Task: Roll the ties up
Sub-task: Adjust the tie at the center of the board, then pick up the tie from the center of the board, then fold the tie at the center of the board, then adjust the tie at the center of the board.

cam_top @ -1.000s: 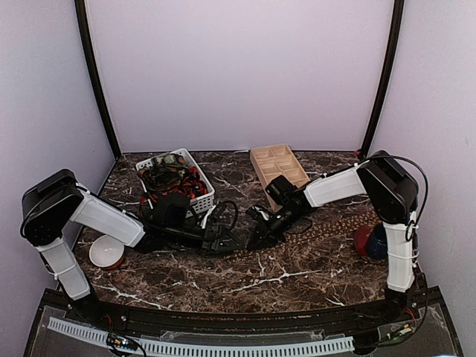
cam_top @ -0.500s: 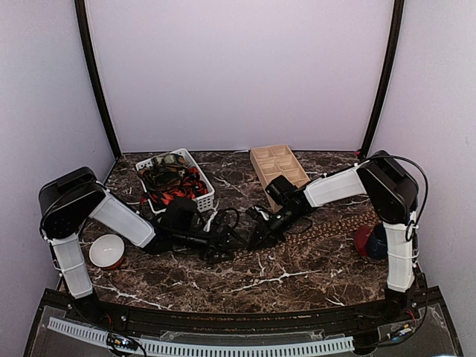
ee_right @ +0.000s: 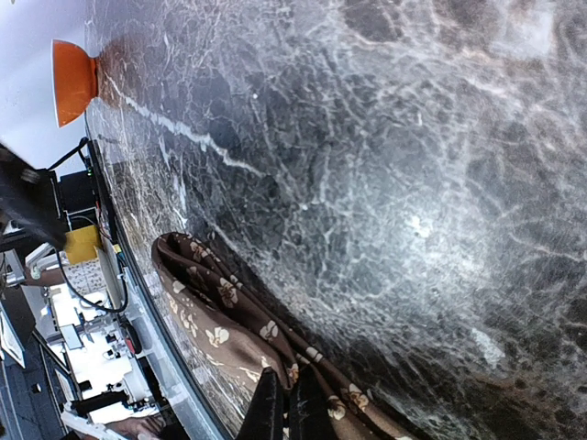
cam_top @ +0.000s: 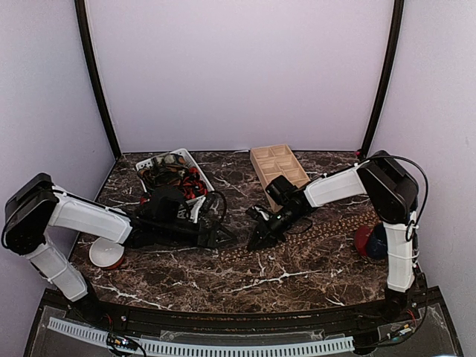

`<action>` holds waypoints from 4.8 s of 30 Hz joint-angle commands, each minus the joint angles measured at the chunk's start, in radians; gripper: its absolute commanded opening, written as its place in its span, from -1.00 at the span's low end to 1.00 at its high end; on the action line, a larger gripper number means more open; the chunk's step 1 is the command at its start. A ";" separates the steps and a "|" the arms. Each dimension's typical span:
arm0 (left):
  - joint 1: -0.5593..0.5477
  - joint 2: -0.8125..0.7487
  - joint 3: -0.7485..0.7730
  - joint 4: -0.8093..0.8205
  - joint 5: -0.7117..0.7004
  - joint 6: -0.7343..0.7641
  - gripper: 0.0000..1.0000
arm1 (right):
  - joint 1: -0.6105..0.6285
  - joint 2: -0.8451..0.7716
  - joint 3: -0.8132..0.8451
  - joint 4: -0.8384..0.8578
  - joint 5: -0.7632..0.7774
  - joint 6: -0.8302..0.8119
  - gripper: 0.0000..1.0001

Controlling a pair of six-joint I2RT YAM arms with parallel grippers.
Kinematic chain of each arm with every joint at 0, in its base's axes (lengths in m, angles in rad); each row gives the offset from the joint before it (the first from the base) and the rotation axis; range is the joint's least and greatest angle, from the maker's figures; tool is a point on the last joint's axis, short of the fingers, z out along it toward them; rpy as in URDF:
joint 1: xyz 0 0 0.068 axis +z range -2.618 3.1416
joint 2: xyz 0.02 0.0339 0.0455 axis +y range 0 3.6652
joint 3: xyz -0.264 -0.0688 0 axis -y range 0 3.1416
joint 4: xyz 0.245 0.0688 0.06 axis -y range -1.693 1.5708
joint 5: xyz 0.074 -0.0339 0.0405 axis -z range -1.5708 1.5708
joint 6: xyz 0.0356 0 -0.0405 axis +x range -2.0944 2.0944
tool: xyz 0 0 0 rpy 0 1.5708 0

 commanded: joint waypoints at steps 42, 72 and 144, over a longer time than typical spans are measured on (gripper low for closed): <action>-0.090 0.114 -0.052 -0.026 -0.248 0.902 0.42 | 0.015 0.012 0.010 -0.021 0.004 0.023 -0.89; -0.120 0.112 0.023 0.098 -0.154 0.848 -0.23 | 0.015 0.068 0.019 -0.111 0.107 -0.038 -0.94; -0.138 0.330 0.116 0.014 -0.197 0.662 -0.31 | 0.003 -0.103 -0.056 0.022 -0.059 0.105 -0.65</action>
